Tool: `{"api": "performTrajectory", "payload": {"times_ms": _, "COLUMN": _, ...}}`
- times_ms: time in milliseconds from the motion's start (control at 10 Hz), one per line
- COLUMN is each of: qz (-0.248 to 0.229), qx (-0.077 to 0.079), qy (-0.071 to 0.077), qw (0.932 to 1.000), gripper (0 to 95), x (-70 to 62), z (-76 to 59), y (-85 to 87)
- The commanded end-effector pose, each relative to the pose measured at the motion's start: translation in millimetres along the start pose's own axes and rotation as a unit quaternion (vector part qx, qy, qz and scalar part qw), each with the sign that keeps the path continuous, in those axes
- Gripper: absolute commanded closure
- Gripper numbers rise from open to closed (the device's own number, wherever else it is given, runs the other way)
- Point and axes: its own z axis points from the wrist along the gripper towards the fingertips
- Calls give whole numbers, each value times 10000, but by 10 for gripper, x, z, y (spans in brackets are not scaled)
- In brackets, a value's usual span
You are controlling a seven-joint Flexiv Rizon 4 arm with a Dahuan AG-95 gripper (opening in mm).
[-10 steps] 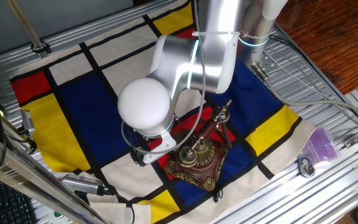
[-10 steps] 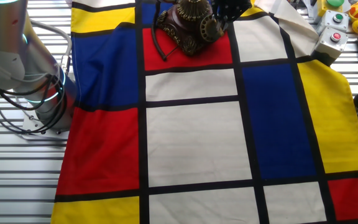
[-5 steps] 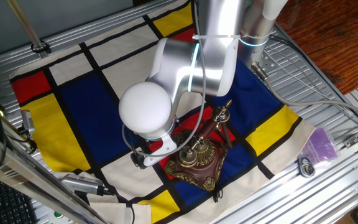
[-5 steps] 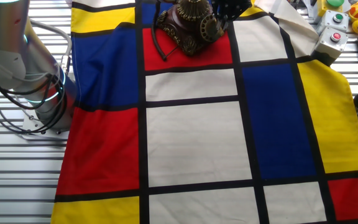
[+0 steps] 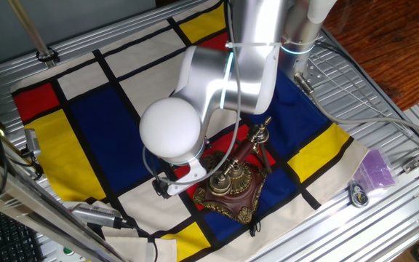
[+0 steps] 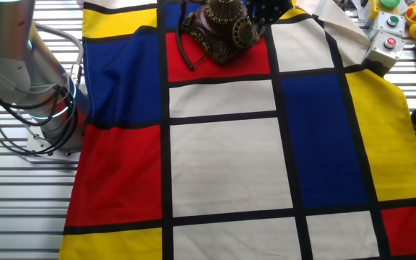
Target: Dial a number on an old rotary phone
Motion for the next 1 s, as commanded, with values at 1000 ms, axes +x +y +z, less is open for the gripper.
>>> {"api": "performTrajectory", "payload": {"times_ms": 1000, "qz": 187, "qx": -5, "qy": 176, "qw": 9997, "gripper": 950, "x": 12, "z": 18, "y": -15}}
